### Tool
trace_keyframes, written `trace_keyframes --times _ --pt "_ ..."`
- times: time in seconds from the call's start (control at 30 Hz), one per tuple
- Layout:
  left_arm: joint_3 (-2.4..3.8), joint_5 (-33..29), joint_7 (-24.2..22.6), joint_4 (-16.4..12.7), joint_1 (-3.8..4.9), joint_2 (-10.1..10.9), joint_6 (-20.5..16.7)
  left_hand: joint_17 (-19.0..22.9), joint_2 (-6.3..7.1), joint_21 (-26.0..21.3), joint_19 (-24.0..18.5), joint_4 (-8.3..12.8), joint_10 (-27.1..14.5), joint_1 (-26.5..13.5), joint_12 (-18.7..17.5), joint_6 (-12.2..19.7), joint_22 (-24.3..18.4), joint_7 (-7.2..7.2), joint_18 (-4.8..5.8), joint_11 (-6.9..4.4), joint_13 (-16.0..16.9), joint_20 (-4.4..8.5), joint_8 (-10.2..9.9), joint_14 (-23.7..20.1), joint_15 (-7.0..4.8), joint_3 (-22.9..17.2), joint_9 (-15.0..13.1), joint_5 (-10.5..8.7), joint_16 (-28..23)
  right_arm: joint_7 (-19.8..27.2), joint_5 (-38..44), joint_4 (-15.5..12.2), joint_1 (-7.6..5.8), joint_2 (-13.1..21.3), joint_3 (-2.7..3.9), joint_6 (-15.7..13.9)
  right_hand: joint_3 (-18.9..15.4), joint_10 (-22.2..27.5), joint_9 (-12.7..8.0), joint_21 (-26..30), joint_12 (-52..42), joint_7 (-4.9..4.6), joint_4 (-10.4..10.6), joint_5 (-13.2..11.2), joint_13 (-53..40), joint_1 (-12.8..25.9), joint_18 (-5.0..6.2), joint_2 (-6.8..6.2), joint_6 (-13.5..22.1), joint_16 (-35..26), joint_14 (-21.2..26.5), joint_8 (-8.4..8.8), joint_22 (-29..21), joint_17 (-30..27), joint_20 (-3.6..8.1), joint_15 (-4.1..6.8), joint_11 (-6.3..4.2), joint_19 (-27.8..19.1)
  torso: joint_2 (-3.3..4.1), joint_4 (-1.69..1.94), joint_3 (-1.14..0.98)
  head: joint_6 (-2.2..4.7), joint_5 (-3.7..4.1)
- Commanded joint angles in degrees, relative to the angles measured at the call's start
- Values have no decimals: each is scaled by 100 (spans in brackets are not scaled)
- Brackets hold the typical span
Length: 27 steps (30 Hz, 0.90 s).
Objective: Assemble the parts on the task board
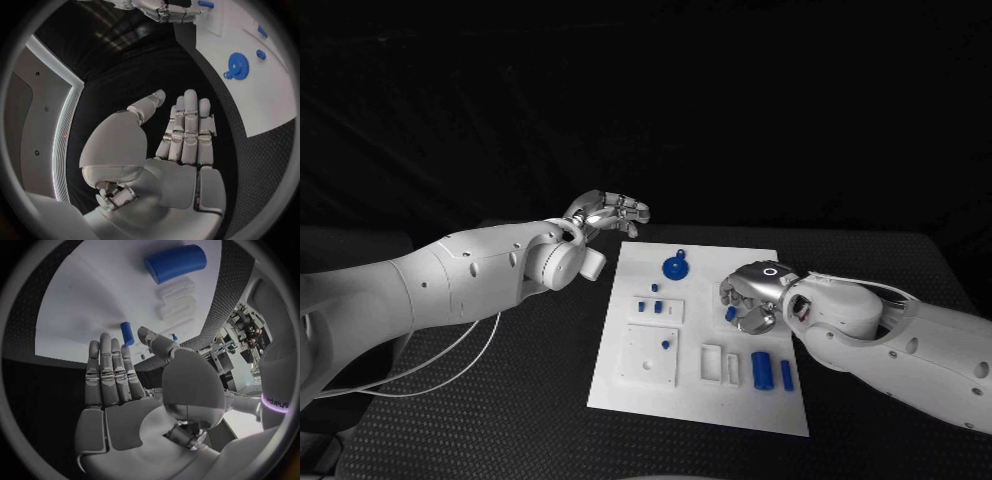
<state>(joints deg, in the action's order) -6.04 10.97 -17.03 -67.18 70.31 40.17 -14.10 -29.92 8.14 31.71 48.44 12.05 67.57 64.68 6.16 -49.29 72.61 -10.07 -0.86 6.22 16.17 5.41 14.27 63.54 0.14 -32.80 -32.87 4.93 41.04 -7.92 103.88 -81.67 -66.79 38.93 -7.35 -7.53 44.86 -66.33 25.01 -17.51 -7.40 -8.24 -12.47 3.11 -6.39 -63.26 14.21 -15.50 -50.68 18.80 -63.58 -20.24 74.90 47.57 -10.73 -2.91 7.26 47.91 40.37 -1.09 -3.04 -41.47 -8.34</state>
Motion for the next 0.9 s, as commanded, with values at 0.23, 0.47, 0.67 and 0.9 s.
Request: trace_keyframes --times 0.23,0.47,0.67,0.9 --pt "4 -35 -76 -27 11 -7 83 -11 12 -32 44 -27 -14 -12 -10 16 10 9 -43 1 -5 -1 -12 41 11 9 -3 20 -24 103 159 123 85 -121 -16 86 87 -283 41 -111 -134 26 -21 -34 -68 -103 79 263 -252 68 -153 -123 132 68 39 41 -107 143 1 -3 -6 -16 -7" --pt "4 -35 -75 -29 11 -10 86 -14 11 -34 44 -29 -15 -13 -9 17 12 9 -43 1 -6 -1 -12 41 11 9 -3 21 -27 86 232 185 111 -187 -21 60 121 -358 46 -150 -162 44 -57 -33 -92 -118 79 412 -330 89 -209 -149 126 107 63 64 -141 195 1 -5 -11 -30 -20" --pt "4 -35 -71 -35 11 -4 83 -17 10 -36 45 -30 -15 -13 -9 17 13 9 -43 1 -6 -1 -11 42 11 9 -4 21 -29 33 409 243 115 -178 -25 -28 240 -475 59 -207 -212 92 -172 -32 -134 -221 79 625 -460 130 -302 -198 125 166 105 103 -197 278 -2 -3 -8 -46 -21" --pt "4 -35 -67 -35 11 -6 84 -20 9 -39 45 -31 -16 -13 -9 18 15 9 -44 1 -6 -1 -11 42 11 9 -4 22 -32 -10 532 217 116 -165 -25 -207 492 -625 73 -300 -276 145 -340 -32 -203 -383 79 778 -631 199 -438 -252 127 263 149 155 -259 422 -2 -5 -7 -52 -25"
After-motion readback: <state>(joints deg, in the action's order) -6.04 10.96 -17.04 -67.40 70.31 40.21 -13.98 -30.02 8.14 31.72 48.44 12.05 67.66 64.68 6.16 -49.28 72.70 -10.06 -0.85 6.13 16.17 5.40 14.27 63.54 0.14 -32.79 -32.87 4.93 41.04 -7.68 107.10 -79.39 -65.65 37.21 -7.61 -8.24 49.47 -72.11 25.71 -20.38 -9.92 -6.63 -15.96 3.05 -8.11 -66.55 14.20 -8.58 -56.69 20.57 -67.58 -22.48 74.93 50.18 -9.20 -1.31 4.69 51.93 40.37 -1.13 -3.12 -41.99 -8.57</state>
